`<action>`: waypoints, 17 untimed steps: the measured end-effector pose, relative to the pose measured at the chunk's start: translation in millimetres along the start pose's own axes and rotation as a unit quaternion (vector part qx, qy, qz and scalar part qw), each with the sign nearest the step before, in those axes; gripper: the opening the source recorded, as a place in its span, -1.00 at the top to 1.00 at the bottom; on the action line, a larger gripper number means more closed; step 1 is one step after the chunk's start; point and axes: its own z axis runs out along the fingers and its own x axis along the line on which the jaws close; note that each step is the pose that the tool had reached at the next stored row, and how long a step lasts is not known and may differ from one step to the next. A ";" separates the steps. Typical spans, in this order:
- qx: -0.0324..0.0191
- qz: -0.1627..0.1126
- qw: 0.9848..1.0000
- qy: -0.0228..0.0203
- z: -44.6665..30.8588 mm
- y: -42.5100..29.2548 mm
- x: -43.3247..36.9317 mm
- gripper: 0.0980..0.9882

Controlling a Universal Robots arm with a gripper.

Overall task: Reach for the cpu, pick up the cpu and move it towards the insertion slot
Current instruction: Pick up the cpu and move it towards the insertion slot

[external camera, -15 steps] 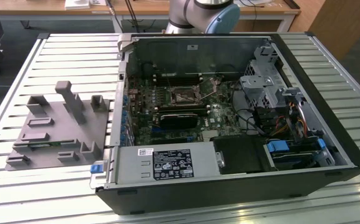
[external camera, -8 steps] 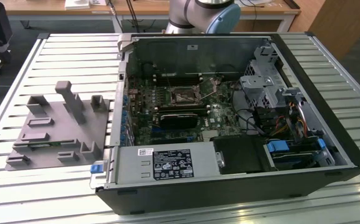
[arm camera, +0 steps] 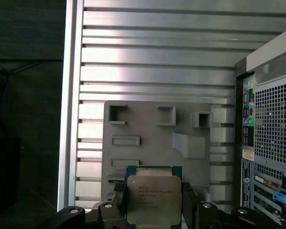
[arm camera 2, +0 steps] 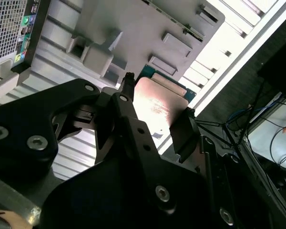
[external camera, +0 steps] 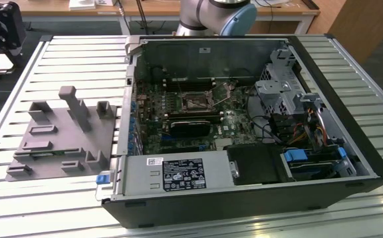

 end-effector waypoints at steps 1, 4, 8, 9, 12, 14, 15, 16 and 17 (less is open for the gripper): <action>0.000 0.000 1.000 0.000 0.1 0.0 -2.9 0.00; 0.000 0.000 1.000 0.000 0.1 -0.1 -13.3 0.00; 0.000 0.000 1.000 0.000 0.1 -0.3 -25.5 0.00; 0.000 0.000 1.000 0.000 0.2 -0.3 -28.3 0.00; 0.000 0.000 1.000 0.000 0.1 -0.4 -36.1 0.00; 0.000 0.000 1.000 0.000 0.2 -0.4 -42.2 0.00; 0.000 0.000 1.000 0.000 0.2 -0.5 -45.4 0.00; 0.000 0.000 1.000 0.000 0.2 -0.5 -48.5 0.00; 0.000 0.000 1.000 0.000 0.1 -0.5 -51.3 0.00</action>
